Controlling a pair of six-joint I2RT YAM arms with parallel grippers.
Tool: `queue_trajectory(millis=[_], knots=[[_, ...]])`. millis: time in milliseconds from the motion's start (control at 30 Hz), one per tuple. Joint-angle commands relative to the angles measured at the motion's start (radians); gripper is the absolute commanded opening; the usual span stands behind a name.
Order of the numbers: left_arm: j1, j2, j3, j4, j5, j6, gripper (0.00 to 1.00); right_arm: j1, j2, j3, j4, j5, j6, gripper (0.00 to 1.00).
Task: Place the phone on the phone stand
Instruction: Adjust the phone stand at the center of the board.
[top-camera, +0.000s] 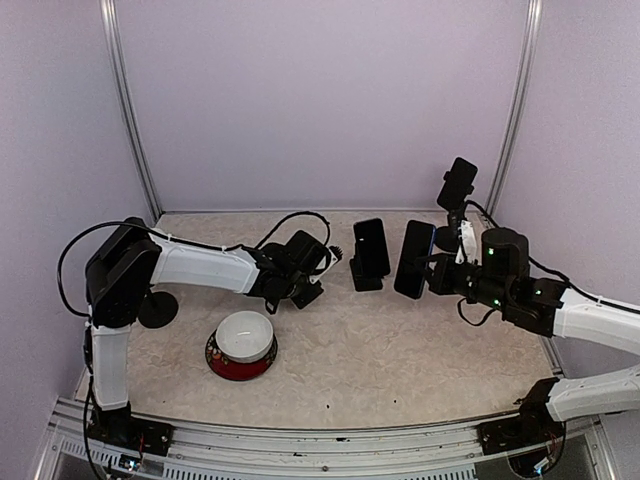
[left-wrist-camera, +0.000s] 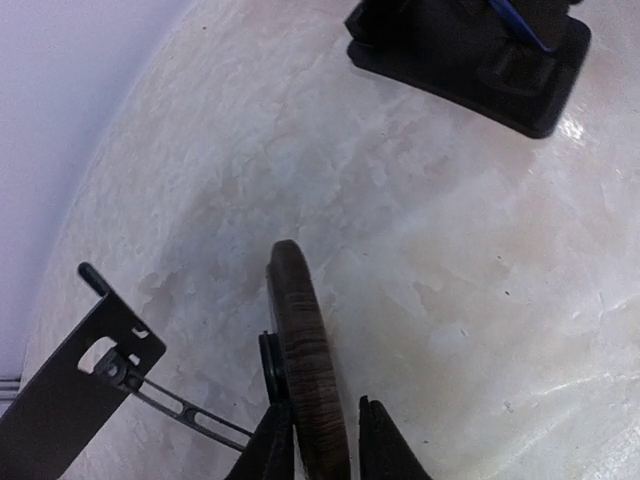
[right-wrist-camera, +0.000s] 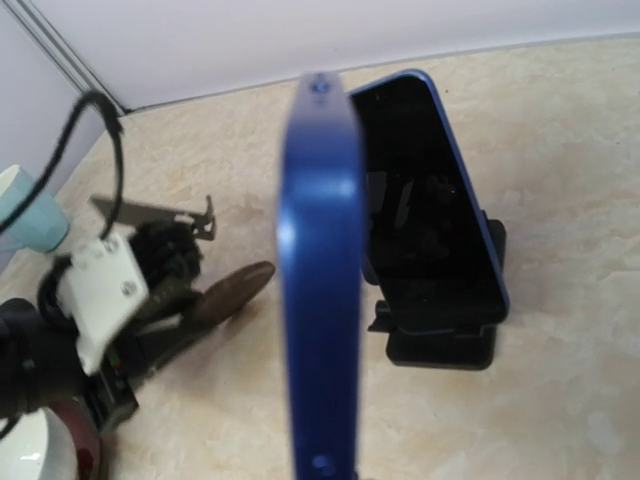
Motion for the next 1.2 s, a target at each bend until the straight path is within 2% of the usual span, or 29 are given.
queue_trajectory(millis=[0,400,533,767,933,1167], knots=[[-0.021,0.022,-0.018,-0.04,0.085,-0.016,0.27,-0.014,-0.054,-0.003,0.064,0.011,0.006,0.0],[-0.028,-0.022,-0.04,-0.046,0.165,-0.06,0.49,-0.02,-0.058,-0.005,0.065,0.013,0.014,0.0],[-0.049,-0.068,-0.045,-0.052,0.192,-0.089,0.6,-0.023,-0.046,0.019,0.055,0.007,0.004,0.0],[-0.076,-0.17,-0.06,-0.073,0.252,-0.173,0.73,-0.024,-0.03,0.023,0.082,0.001,0.01,0.0],[-0.073,-0.284,-0.094,-0.096,0.265,-0.232,0.81,-0.024,-0.046,0.018,0.071,-0.021,0.009,0.0],[-0.026,-0.357,-0.084,-0.172,0.253,-0.349,0.86,-0.026,-0.049,0.025,0.072,-0.03,0.001,0.0]])
